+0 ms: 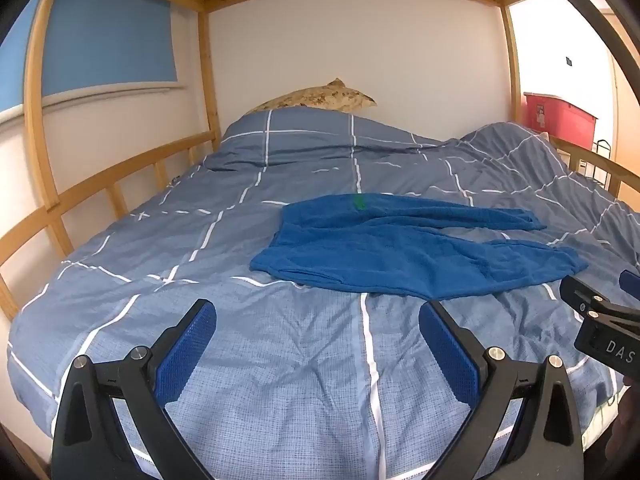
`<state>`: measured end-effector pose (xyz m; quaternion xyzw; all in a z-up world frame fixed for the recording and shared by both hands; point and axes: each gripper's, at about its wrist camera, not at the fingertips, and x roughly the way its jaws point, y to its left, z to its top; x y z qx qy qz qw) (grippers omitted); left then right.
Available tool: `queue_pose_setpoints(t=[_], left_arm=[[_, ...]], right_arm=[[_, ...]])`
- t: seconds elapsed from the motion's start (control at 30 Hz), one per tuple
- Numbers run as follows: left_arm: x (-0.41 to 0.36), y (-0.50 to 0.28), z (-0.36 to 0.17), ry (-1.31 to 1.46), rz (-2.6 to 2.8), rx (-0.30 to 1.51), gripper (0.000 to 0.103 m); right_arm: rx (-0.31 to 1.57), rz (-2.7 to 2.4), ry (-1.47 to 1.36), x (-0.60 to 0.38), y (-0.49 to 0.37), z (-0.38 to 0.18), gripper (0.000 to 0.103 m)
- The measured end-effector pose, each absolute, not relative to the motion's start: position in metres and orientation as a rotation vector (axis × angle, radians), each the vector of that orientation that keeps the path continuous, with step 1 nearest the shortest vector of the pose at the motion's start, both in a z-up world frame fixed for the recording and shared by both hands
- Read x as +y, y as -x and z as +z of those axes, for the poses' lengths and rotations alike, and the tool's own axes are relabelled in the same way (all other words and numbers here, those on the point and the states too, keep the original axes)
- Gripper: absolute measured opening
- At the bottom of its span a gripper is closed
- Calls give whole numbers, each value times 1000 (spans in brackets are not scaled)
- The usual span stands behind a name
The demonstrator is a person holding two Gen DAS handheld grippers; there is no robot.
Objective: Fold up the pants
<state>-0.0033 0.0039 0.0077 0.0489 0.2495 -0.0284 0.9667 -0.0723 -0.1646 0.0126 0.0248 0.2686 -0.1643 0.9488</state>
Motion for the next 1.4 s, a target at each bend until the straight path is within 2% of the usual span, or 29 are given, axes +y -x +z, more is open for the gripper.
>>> queue_pose_setpoints(t=[1.4], left_arm=[[2, 3, 6, -96, -76, 497, 103]], right_arm=[[555, -326, -43, -151, 70, 10, 103]])
